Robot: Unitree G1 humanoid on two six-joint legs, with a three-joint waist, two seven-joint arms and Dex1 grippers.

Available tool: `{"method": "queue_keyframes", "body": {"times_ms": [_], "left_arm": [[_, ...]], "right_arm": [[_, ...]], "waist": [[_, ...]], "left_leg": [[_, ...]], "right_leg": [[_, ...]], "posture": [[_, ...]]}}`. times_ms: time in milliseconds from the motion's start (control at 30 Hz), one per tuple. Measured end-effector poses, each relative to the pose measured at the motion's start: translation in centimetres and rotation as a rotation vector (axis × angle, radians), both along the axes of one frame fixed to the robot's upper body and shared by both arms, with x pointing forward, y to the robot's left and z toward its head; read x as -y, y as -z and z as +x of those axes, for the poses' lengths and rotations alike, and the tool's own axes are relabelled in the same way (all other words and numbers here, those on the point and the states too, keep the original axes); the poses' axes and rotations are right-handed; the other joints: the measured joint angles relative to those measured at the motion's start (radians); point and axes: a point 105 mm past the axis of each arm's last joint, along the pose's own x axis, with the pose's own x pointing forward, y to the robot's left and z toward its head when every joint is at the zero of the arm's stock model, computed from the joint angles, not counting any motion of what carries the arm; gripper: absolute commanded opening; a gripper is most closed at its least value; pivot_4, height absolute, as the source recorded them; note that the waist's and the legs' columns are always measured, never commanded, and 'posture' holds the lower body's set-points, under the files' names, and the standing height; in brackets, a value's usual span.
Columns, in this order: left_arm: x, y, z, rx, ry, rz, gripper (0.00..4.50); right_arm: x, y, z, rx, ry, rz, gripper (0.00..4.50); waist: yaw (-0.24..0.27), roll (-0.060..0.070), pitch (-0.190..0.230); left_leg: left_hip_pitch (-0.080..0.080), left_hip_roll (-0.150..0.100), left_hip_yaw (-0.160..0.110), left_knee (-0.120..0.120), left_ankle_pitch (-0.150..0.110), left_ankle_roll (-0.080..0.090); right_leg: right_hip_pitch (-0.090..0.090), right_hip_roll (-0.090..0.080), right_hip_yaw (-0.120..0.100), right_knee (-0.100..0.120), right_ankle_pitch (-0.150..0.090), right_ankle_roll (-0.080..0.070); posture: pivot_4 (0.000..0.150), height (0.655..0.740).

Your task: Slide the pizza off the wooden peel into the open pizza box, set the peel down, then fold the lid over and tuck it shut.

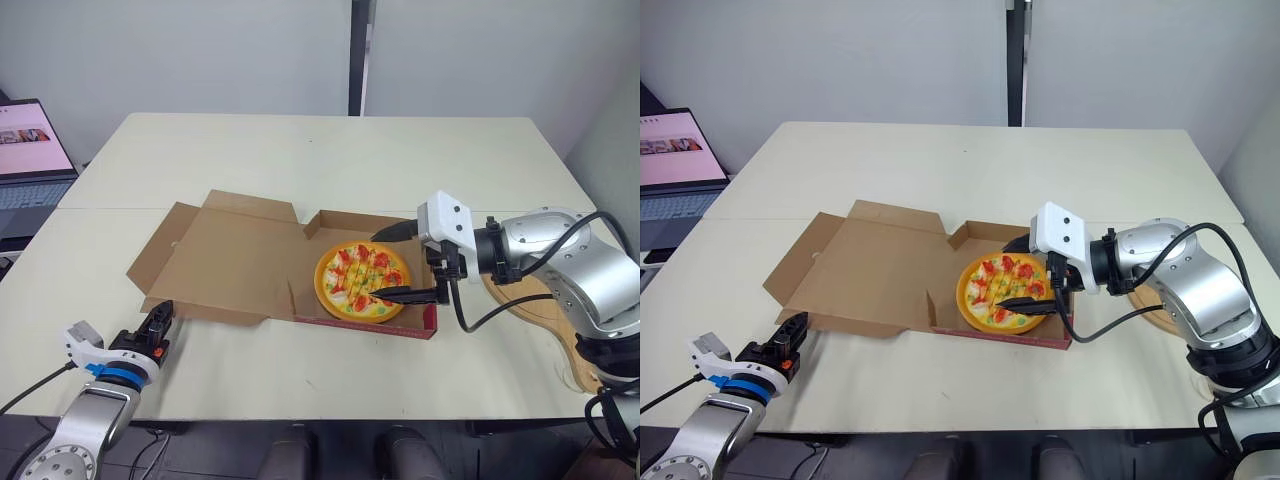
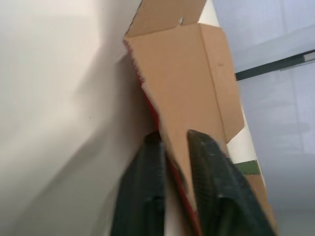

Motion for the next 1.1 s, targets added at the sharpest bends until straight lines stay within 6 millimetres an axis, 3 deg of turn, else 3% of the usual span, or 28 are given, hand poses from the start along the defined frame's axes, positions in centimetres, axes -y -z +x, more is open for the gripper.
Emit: {"method": "queue_keyframes", "body": {"times_ms": [367, 533, 800, 933, 1100], "left_arm": [[0.1, -0.6, 0.1, 0.036, 0.028, 0.067, 0.02], [1.3, -4.8, 0.7, 0.19, 0.084, 0.163, 0.02], [4.8, -12.7, 1.4, 0.451, 0.256, 0.242, 0.02], [7.8, -14.6, 1.3, 0.511, 0.4, 0.289, 0.02], [11.3, -15.2, 0.5, 0.556, 0.59, 0.36, 0.02]], "right_arm": [[0.0, 0.0, 0.0, 0.001, 0.004, 0.001, 4.5], [0.0, 0.1, 0.1, 0.0, 0.009, 0.003, 4.5], [0.4, 0.2, 0.8, 0.005, 0.059, 0.012, 4.5], [0.3, 0.2, 1.6, 0.02, 0.1, 0.029, 4.5], [0.5, 0.3, 2.1, 0.035, 0.144, 0.022, 4.5]], "waist": [[0.0, -0.001, 0.0], [0.002, -0.001, 0.001], [0.0, -0.001, 0.001], [-0.004, -0.001, 0.001], [-0.003, -0.001, 0.002]], "left_leg": [[0.0, 0.0, 0.0, 0.0, 0.0, 0.0], [-0.001, 0.001, -0.001, -0.002, 0.0, 0.0], [-0.002, 0.001, -0.001, -0.003, 0.0, 0.0], [-0.002, 0.001, -0.001, -0.003, 0.0, 0.0], [-0.002, 0.001, -0.001, -0.003, 0.0, 0.0]], "right_leg": [[0.0, 0.0, 0.0, -0.001, 0.0, 0.0], [0.0, 0.0, -0.002, -0.007, 0.002, -0.001], [0.0, 0.0, -0.002, -0.008, 0.002, -0.001], [0.0, 0.0, -0.002, -0.008, 0.002, -0.001], [0.001, 0.001, -0.002, -0.008, 0.002, -0.001]], "posture": [[0.15, 0.7318], [0.15, 0.7318], [0.15, 0.7318], [0.15, 0.7318], [0.15, 0.7318]]}}
